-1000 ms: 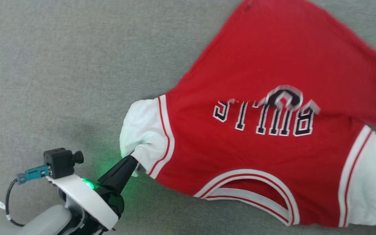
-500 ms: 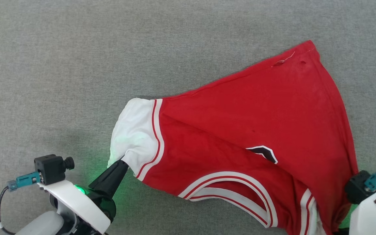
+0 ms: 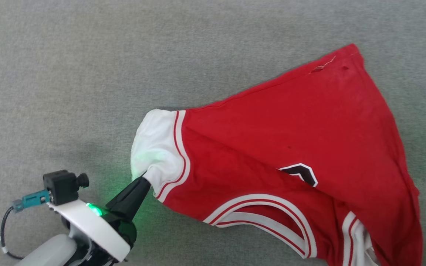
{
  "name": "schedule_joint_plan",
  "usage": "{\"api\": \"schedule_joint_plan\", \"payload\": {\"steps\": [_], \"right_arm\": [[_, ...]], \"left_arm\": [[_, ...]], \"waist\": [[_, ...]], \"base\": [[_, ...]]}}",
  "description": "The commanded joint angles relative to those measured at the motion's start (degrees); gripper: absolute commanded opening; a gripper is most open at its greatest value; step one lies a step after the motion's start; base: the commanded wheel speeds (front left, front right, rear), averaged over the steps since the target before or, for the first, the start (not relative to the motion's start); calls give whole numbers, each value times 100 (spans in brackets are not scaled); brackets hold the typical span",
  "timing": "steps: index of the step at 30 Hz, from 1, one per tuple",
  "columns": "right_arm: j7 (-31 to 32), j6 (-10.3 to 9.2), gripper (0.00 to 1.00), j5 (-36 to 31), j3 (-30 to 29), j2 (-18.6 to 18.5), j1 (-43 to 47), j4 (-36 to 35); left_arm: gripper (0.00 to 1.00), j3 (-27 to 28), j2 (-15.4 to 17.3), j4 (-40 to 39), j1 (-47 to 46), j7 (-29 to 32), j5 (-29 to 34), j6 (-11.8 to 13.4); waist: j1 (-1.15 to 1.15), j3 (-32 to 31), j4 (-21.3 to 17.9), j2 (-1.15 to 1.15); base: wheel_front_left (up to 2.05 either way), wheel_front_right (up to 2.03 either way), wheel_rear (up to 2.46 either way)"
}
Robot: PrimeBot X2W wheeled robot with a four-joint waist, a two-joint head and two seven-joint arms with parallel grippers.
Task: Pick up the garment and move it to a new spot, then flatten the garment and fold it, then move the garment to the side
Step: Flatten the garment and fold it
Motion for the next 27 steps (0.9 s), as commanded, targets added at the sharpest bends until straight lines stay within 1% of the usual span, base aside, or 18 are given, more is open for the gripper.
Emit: {"api": "schedule_joint_plan", "payload": {"steps": [1, 4, 6, 7, 11, 15, 17, 19, 21, 23, 24, 25, 26, 27], "right_arm": [[-100, -2, 100, 43, -121, -7, -516, 136], [-250, -2, 100, -33, 92, 37, -1357, 640], [-214, -1, 100, -38, 485, 103, -1911, 1049], [-214, -1, 100, -38, 485, 103, -1911, 1049], [-183, -1, 100, -248, 1202, 348, -3036, 2014], [-307, -1, 100, -598, 1779, 654, -4043, 3124], [-342, -1, 100, -782, 2088, 710, -4365, 3628], [-289, -1, 100, -785, 2373, 758, -4575, 4097], [-188, -1, 100, -772, 2743, 722, -4610, 4466], [-55, 0, 100, -653, 3081, 687, -4563, 4693], [10, 1, 49, -552, 3212, 695, -4529, 4749], [34, 2, 3, -461, 3312, 694, -4499, 4785], [15, 6, 0, -380, 3373, 684, -4482, 4824], [-55, 7, 0, -312, 3416, 661, -4487, 4836]], "left_arm": [[0, -15, -53, -11, -121, -13, 37, -13], [0, -59, -208, -25, -276, -7, 87, -13], [0, -96, -280, -12, -379, 5, 108, -13], [0, -96, -280, -12, -379, 5, 108, -13], [0, -164, -412, 3, -581, 7, 133, -13], [0, -213, -524, 27, -712, -6, 126, -13], [0, -242, -573, 35, -760, -11, 113, -13], [0, -275, -626, 45, -799, -16, 79, -13], [0, -306, -667, 67, -838, -21, 62, -13], [0, -329, -690, 102, -830, -26, 52, -13], [0, -336, -699, 118, -828, -29, 42, -13], [0, -348, -707, 140, -826, -30, 32, -13], [0, -369, -715, 180, -830, -30, 25, -13], [0, -391, -714, 228, -842, -28, 21, -13]], "waist": [[0, 73, 91, 0], [0, 192, 231, 0], [0, 269, 325, 0], [0, 269, 325, 0], [0, 466, 478, 0], [0, 639, 573, 0], [0, 702, 627, 0], [0, 743, 673, 0], [0, 760, 707, 0], [0, 755, 719, 0], [0, 748, 716, 0], [0, 731, 710, 0], [0, 703, 703, 0], [0, 677, 692, 0]], "base": [[0, 0, 0], [0, 0, 0], [0, 0, 0], [0, 0, 0], [0, 0, 0], [0, 0, 0], [0, 0, 0], [0, 0, 0], [0, 0, 0], [0, 0, 0], [0, 0, 0], [0, 0, 0], [0, 0, 0], [0, 0, 0]]}}
